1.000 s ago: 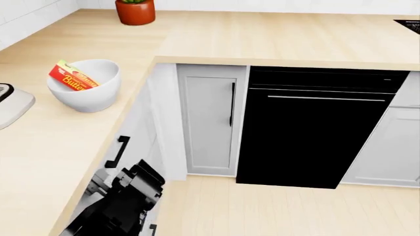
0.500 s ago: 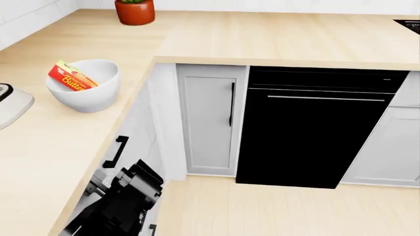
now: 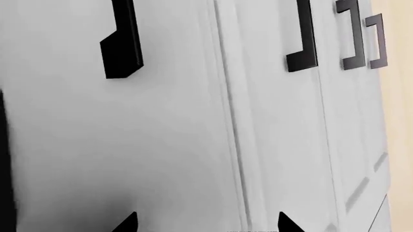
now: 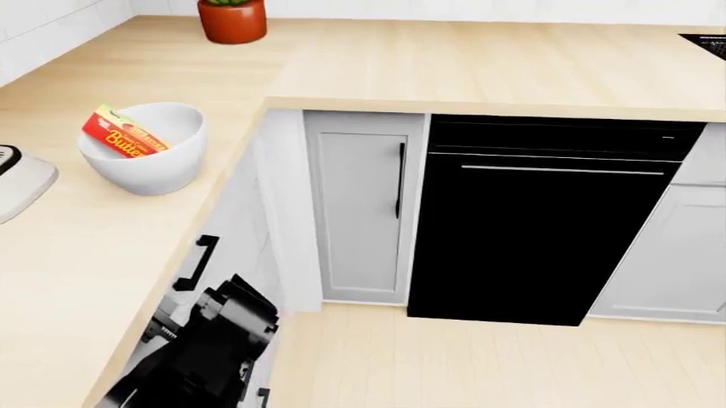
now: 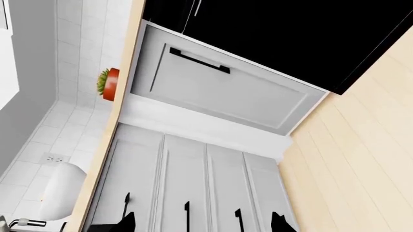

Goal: Place the bar in the bowl and close the drawer.

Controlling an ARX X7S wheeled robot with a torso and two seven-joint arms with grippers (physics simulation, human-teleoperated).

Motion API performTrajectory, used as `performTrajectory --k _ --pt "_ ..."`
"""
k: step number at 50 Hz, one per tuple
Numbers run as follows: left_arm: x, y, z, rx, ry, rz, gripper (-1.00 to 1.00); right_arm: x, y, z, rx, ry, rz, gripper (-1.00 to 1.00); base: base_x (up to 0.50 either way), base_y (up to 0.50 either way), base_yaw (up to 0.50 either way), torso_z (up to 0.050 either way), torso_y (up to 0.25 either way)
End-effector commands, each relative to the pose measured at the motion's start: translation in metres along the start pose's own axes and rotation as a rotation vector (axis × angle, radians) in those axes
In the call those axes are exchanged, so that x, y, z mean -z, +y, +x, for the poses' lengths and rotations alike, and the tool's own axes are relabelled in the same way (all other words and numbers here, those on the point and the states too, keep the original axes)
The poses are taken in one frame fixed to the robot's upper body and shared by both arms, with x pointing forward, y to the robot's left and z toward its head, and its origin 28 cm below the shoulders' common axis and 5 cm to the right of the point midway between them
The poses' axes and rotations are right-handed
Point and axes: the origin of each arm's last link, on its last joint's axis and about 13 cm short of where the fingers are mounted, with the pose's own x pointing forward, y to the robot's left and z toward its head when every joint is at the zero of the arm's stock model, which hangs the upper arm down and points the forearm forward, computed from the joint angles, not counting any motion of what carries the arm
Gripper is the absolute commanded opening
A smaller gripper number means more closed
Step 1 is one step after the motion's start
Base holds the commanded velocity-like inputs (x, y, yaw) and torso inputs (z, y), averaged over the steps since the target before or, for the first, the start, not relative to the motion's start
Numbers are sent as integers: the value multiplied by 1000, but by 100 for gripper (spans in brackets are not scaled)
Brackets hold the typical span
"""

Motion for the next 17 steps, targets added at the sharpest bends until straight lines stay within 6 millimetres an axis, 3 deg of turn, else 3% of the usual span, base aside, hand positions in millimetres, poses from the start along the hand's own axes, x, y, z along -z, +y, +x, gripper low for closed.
performTrajectory --k 1,17 --pt "18 21 17 -302 100 100 100 0 0 0 1 1 0 100 0 0 0 0 0" --pt "16 20 15 -325 87 99 100 0 0 0 -4 4 2 100 0 0 0 0 1"
